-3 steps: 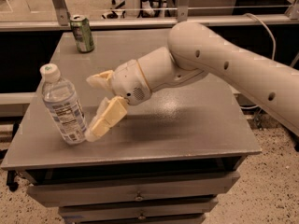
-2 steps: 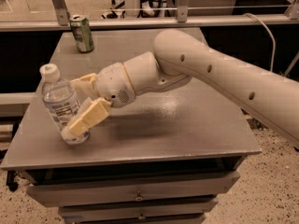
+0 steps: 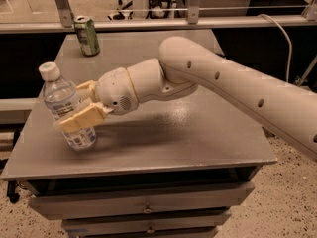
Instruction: Knock blue plastic bottle over
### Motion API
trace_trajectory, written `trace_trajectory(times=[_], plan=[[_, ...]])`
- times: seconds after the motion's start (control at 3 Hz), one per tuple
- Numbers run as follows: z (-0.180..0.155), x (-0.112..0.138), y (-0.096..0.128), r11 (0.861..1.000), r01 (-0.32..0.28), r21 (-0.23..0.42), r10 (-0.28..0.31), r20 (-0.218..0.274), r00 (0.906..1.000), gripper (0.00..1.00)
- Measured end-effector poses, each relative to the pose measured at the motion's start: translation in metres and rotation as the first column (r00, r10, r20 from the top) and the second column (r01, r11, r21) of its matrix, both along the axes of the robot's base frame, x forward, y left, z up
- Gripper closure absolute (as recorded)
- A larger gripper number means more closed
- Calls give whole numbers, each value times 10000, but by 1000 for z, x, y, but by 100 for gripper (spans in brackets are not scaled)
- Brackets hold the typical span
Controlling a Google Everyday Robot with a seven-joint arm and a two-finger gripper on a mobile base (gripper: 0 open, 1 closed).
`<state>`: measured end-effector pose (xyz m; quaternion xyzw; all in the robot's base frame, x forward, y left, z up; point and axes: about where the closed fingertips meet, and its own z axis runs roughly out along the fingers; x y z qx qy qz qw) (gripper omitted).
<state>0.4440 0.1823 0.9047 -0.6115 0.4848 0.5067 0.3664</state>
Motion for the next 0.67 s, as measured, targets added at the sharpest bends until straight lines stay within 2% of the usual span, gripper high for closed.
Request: trace_trajectory(times=[0.33,0.67], plan=[[10,12,-15,9996,286,-75,-285,206,9994,87],[37,29,-44,9956,611,-706,-542,946,9940,100]])
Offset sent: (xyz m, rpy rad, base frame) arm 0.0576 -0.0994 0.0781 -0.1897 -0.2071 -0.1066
